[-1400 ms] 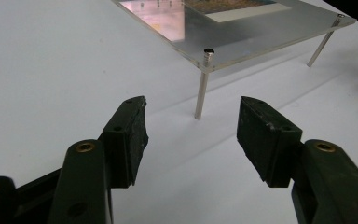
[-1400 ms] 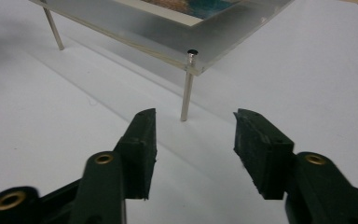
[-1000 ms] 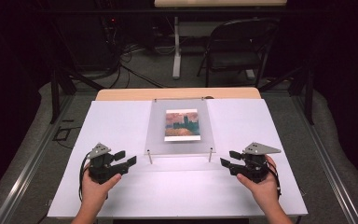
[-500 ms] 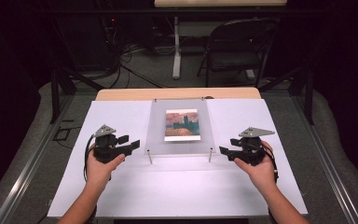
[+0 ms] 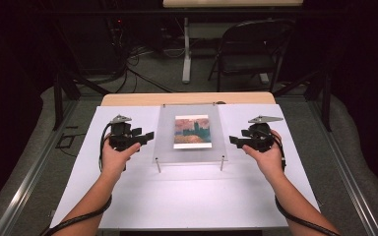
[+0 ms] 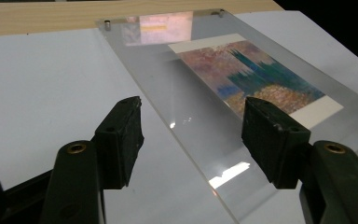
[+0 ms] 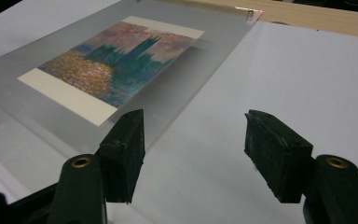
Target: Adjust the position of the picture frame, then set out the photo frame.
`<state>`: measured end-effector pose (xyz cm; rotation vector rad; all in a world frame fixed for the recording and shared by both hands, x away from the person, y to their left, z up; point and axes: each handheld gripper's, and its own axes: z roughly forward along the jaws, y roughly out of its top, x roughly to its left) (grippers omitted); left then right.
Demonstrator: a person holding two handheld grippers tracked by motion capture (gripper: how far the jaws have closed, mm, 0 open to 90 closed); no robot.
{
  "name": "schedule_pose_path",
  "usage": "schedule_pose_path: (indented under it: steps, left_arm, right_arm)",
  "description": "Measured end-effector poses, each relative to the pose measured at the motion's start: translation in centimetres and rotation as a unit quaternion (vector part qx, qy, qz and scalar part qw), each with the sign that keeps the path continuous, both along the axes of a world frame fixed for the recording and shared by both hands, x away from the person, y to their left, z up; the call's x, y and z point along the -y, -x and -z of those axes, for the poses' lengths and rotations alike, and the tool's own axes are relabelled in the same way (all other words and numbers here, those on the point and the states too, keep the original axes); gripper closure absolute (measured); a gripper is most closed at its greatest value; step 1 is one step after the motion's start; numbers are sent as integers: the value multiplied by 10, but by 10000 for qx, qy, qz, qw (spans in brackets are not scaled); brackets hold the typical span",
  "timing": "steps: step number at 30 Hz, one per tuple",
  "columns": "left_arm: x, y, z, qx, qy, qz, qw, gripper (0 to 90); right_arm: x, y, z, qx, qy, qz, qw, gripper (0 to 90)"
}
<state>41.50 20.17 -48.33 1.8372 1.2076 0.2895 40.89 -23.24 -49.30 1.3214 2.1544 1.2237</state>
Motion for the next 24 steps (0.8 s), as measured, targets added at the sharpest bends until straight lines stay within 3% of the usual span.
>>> schedule_pose_path:
  steps: [7, 13, 20, 24]
  left_arm:
    - [9, -21, 4, -1, -52, -245, 9997, 382]
    - [15, -33, 10, 65, -85, -526, 9986, 382]
    - [20, -50, 18, -50, -110, -731, 9973, 379]
    - [24, -55, 21, -116, -141, -695, 9974, 380]
  right_arm:
    - [-11, -17, 4, 75, -17, -3, 10000, 377]
    - [-15, -29, 8, 39, -80, 154, 9998, 378]
    - [-25, -48, 11, 2, -68, 337, 9994, 390]
    - [-29, -55, 13, -49, -74, 365, 9993, 395]
